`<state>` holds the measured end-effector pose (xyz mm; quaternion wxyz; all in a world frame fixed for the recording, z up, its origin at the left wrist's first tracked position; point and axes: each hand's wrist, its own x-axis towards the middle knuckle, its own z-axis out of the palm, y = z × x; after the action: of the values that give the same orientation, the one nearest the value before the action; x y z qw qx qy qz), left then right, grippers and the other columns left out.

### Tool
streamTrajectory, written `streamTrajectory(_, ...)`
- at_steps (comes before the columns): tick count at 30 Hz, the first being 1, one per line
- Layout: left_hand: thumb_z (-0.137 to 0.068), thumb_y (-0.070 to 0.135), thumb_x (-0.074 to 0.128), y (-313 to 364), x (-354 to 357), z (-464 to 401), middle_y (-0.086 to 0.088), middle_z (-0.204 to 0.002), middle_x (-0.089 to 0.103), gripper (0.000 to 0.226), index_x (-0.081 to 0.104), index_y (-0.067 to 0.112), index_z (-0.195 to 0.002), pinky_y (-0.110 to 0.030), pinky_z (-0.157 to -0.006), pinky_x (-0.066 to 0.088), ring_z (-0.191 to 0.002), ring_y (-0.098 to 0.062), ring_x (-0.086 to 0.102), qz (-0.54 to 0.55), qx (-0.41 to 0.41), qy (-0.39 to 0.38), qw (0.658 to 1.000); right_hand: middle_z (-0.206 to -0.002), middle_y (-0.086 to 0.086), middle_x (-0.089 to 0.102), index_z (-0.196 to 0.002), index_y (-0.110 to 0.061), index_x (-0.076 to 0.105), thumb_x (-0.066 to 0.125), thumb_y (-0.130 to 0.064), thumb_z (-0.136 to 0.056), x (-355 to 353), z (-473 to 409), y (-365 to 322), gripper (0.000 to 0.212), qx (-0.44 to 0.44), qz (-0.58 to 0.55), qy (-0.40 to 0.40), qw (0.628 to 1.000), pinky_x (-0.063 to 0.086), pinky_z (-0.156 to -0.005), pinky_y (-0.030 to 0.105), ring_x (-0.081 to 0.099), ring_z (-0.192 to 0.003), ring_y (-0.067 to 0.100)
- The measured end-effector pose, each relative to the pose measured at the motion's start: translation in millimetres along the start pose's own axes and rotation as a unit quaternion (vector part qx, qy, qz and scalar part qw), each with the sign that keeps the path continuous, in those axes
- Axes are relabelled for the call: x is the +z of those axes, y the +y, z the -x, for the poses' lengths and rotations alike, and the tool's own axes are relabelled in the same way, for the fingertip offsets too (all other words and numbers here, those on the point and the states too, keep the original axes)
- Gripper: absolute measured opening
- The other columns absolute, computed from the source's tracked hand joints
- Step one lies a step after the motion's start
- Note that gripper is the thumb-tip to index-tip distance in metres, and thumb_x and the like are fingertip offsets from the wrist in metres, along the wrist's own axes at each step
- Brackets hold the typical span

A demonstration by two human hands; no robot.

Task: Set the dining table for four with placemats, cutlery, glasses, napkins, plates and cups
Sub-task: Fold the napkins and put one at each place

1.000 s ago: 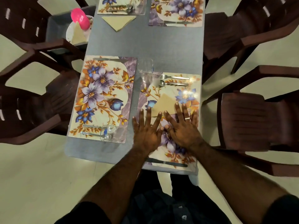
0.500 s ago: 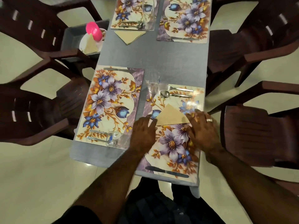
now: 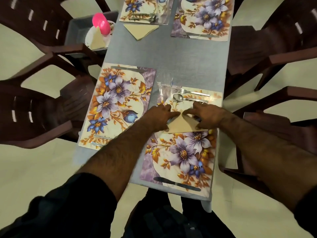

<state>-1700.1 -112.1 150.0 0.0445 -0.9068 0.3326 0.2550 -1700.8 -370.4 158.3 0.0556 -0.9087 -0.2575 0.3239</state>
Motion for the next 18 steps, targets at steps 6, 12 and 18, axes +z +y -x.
streamTrajectory(6,-0.070,0.056,0.092,2.3,-12.7,1.8,-0.016,-0.157,0.040,0.138,0.000,0.024,-0.167,-0.052,-0.104,0.051,-0.138,-0.037,0.048,-0.032,-0.029,-0.071,0.997,-0.149,0.008,0.039,-0.165,-0.042,0.007,0.086,-0.051,-0.075,-4.6,-2.5,0.8,0.120,-0.003,0.083,-0.014,0.996,0.049,-0.099,0.039,0.050,-0.128,0.030)
streamTrajectory(12,-0.088,0.054,0.074,41.9,0.6,17.3,-0.014,-0.142,0.055,0.075,0.042,0.013,-0.143,-0.049,-0.097,0.053,-0.124,-0.037,0.056,0.155,-0.212,0.044,0.964,-0.138,0.007,0.052,-0.143,-0.027,0.048,0.082,-0.044,-0.080,15.3,18.9,3.6,0.073,0.122,-0.153,0.123,0.973,0.054,-0.092,0.039,0.061,-0.117,0.032)
streamTrajectory(18,-0.083,0.054,0.080,72.7,12.2,4.1,-0.004,-0.126,0.070,0.060,0.061,0.021,-0.129,-0.046,-0.095,0.056,-0.113,-0.029,0.067,0.269,-0.330,0.099,0.899,-0.121,0.006,0.061,-0.123,-0.020,0.062,0.079,-0.037,-0.083,36.1,20.6,-17.1,0.047,0.158,-0.213,0.175,0.948,0.054,-0.089,0.039,0.062,-0.105,0.028)
